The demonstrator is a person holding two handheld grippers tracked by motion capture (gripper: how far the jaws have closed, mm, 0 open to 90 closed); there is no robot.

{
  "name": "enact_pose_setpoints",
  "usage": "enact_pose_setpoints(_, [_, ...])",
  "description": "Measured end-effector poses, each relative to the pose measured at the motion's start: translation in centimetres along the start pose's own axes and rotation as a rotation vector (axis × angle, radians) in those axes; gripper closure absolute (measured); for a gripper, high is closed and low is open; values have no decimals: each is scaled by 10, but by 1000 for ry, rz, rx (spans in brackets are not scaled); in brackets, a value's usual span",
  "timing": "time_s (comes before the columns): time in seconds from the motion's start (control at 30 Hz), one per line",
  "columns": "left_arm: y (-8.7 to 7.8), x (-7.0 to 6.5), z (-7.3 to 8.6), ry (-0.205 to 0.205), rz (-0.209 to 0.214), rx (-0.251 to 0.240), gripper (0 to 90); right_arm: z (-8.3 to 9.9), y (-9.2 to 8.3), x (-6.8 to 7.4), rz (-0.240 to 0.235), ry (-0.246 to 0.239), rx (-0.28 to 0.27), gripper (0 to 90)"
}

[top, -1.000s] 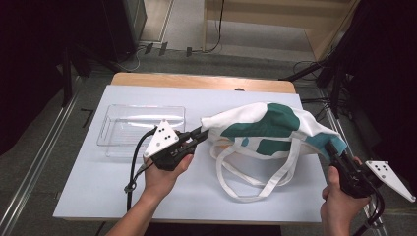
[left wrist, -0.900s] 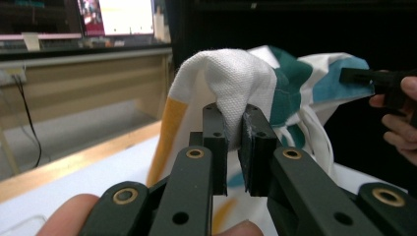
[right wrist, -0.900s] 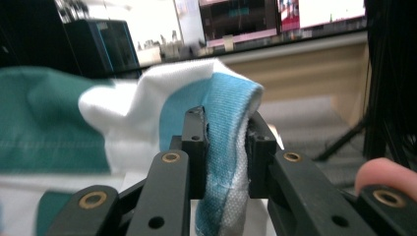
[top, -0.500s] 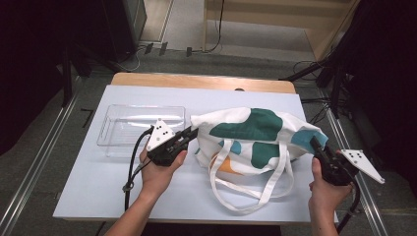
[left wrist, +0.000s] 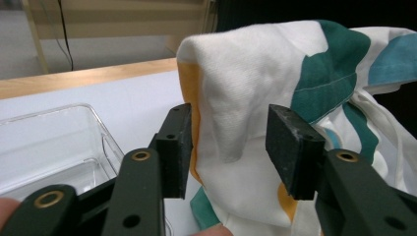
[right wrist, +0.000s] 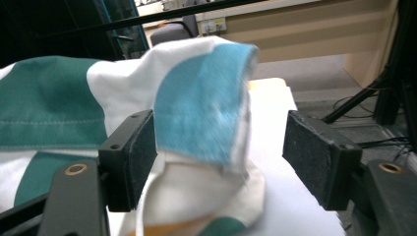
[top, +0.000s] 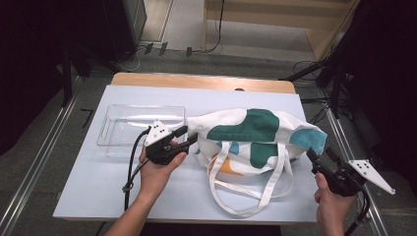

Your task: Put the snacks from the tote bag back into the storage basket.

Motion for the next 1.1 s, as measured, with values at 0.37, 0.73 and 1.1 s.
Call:
enact_pose_setpoints(0.37, [-21,-12,22,-15,-75,-16,447,45,-6,8,-10,31,111,515])
enact_pose_setpoints(0.73, [24,-78,53,144,-5,107,513,61,13,33,-67,-24,204,603])
enact_pose_setpoints(1.1, [32,-71,57,137,55,168,900,76,25,36,-55,-81,310,858])
Point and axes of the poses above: each handheld gripper's, and its own axes: y roughly forward along the jaws, z roughly out of its underside, x roughly to its left, the point moved 6 cm from there along y, roughly forward along the jaws, and after that the axes turned 11 degrees about x, right-handed, at the moved point
